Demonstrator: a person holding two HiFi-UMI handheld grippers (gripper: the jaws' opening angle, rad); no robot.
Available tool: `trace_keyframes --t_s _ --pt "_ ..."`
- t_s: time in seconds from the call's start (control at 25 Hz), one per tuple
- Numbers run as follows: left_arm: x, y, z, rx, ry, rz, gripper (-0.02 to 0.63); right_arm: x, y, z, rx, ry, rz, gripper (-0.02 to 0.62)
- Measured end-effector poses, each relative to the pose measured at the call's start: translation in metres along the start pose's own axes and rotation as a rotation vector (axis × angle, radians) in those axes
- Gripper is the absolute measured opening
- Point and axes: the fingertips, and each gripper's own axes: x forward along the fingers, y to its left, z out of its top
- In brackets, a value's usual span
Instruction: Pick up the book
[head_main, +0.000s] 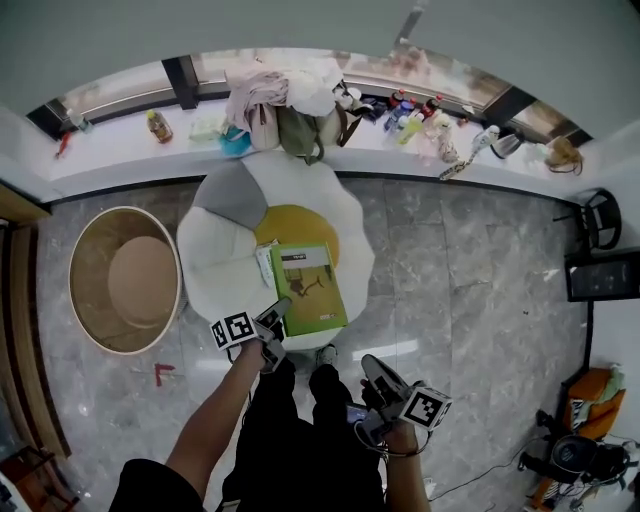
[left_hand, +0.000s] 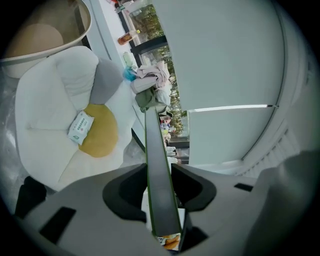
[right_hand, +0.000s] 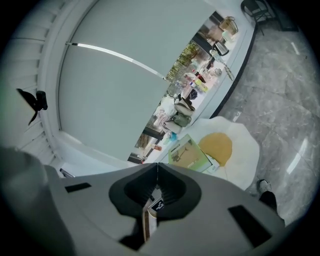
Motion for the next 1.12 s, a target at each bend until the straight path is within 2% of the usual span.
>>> trace_keyframes --t_s 0.2,0.56,0.72,0.96,1.12 --pt "-0.020 -0.036 -0.021 -0.033 -0.036 -0.079 0.158 -0.012 0.011 0.019 -0.046 -0.014 0.067 0.017" --pt "-0.042 -0.095 -0.052 -0.090 -0.127 -0.177 0.158 -0.045 0.011 0.057 -0.073 -0.042 0.085 0.018" --pt "-0.051 -0.136 -0.067 -0.149 -0.167 -0.268 0.158 -0.060 0.011 0.070 -0.081 -0.063 0.113 0.018" --pt "-0.066 -0.172 -0.094 -0.128 -0.219 -0.295 0.158 -0.088 -0.002 0.087 -0.045 -0.082 0.188 0.017" --pt "-0.069 -0.182 -0.115 -0.143 -0.264 -0.321 0.159 -0.104 -0.022 0.088 -0.031 -0.072 0.205 0.017"
